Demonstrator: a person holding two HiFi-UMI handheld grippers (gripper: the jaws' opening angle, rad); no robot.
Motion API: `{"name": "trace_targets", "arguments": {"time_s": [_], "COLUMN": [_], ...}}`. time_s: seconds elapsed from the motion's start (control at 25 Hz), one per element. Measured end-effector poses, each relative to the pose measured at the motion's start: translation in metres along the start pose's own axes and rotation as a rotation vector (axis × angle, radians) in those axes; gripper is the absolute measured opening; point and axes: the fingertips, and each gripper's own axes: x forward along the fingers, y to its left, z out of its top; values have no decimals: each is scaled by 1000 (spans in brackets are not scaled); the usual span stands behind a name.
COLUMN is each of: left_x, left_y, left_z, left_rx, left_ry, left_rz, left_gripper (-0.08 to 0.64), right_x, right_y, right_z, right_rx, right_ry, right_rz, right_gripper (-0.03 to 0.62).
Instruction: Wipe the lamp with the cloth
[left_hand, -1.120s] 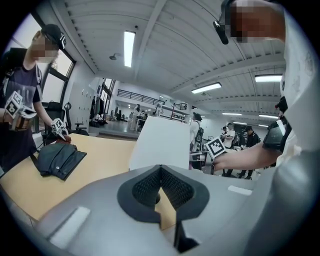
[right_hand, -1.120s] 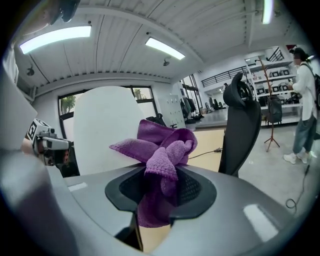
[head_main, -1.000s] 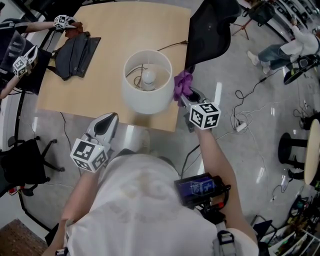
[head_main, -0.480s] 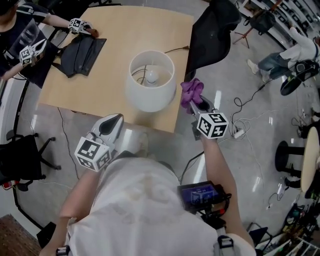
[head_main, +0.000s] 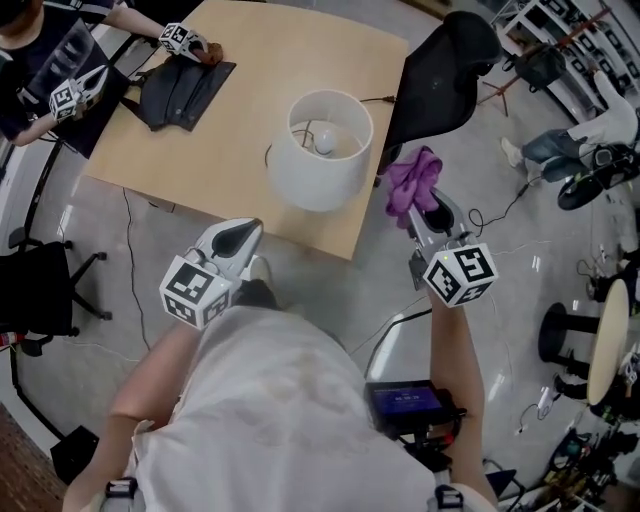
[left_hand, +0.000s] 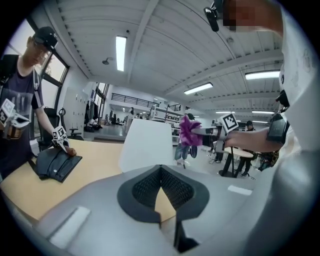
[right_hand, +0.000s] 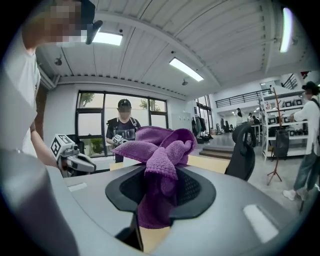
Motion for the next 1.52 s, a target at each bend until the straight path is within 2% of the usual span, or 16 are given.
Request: {"name": "trace_targets", "arguments": {"time_s": [0.12,0.28,0.36,0.48,0.6,0.68,0.8,0.96,1.04,1.32,1.4,1.52], "left_x": [9,23,26,28,29,30,33,34,32,27,30,34], "left_y": [-5,2,14,46,66,74,85,101,110,131,133,133], "left_z": [-4,-1,3,13,22,25,26,26,25,17,12,8], "left_rx": [39,45,51,35,0,-10,-24,-40,-45,-63,-69,-67], "left_ry": [6,-9,-16,-27,-56,-68,-70,-64,-62,-36,-24,-20], "left_rz": [-26,-75,-91,-74,-65,-76,-96,-115,-120,-177,-200,-235], "left_gripper": [2,2,2,2,2,2,2,2,2,2,2,2], "right_x": [3,24,41,77,106,123,145,153,160,178,170,152], "right_y": [21,32,35,42,54,54,52,71,80,56,49,47], "right_z": [34,74,85,90,79,67,47,17,5,2,2,-8], "right_rx": [-85,-277,-408,-640,-897,-1061,-1221,-1317,-1356,-1378,-1413,-1442], "right_ry": [13,100,194,338,498,625,789,981,1040,1221,1299,1428], "right_rz": [76,116,126,168,267,302,371,555,583,352,339,400], "right_gripper": [143,144,144,146,144,144,140,135,135,129,129,129]}}
